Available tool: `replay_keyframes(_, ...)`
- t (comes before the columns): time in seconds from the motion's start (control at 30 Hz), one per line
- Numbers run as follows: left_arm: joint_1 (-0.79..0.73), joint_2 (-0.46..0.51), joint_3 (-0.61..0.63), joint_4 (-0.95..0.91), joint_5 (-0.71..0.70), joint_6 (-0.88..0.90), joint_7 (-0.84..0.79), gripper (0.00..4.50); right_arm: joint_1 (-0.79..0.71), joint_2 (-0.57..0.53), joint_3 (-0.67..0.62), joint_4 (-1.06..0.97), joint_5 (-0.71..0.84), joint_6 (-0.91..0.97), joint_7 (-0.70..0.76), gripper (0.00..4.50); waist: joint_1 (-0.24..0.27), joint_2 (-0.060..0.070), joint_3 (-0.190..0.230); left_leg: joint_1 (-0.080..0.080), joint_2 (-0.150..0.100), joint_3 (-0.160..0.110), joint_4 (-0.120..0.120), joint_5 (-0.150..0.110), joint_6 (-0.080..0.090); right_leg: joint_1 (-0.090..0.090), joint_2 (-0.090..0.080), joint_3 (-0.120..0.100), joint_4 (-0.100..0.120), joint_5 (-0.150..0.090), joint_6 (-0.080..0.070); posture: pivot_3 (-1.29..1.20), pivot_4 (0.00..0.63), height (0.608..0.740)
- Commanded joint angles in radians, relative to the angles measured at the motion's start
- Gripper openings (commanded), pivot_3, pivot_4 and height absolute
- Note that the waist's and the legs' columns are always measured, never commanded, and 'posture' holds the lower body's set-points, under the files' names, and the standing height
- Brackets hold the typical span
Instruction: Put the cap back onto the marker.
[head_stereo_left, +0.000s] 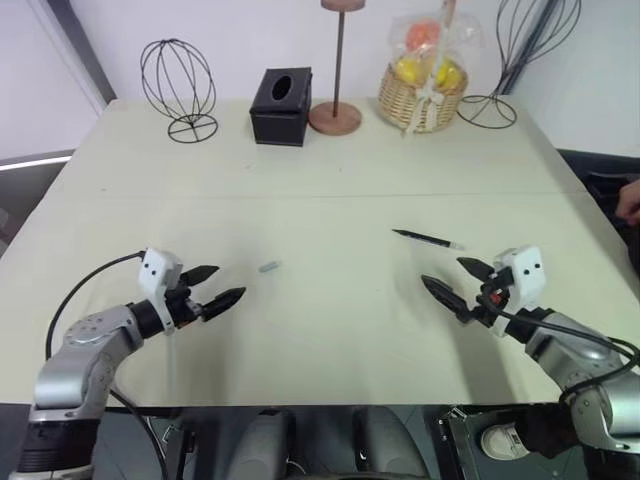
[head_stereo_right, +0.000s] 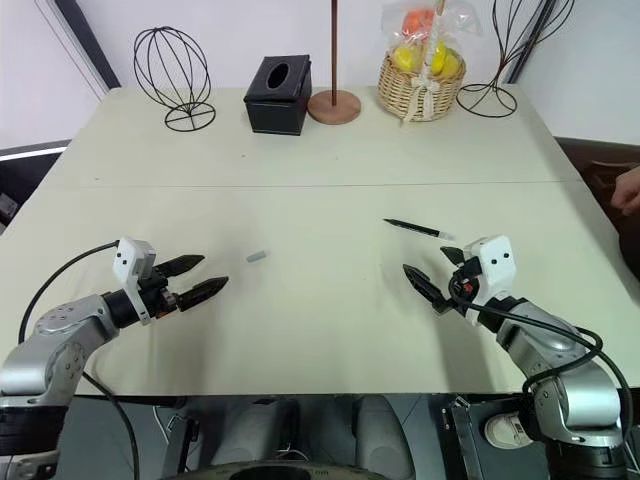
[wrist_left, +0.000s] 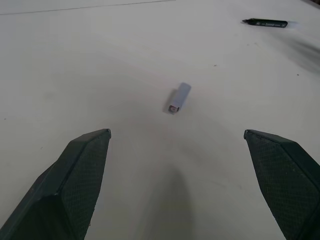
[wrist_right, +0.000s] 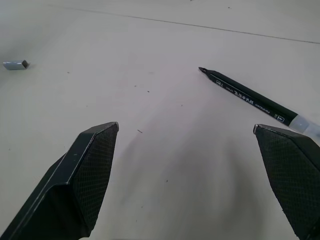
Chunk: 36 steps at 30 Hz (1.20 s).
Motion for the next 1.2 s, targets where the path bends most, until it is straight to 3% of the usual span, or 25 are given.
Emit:
replay_keyframes(0.03,0.011,0.014,0.014,-0.039,-0.005,-0.014,-0.005,4.48,-0.019,-0.010,-0.002,-0.041,0.009,0.002,-0.005,4.50,0.000,0.000,0.000,0.000,0.000,0.000,0.000,0.000,0.000,0.000,0.000,0.000,0.000,0.000,0.000,0.00,0.150,0.740)
replay_keyframes(1.03,0.011,0.025,0.004,-0.044,-0.006,-0.018,-0.032,4.48,-0.040,-0.025,0.013,0.067,-0.042,-0.086,0.070,4.50,-0.001,0.000,0.000,0.000,0.000,0.000,0.000,0.000,0.000,0.000,0.000,0.000,0.000,0.000,0.000,0.00,0.150,0.740)
replay_keyframes(1.2,-0.016,0.050,-0.009,-0.048,-0.012,-0.009,-0.062,4.48,-0.082,-0.092,0.005,0.236,-0.128,-0.221,0.138,4.50,0.000,0.000,0.000,0.000,0.000,0.000,0.000,0.000,0.000,0.000,0.000,0.000,-0.001,0.000,-0.001,0.00,0.150,0.740)
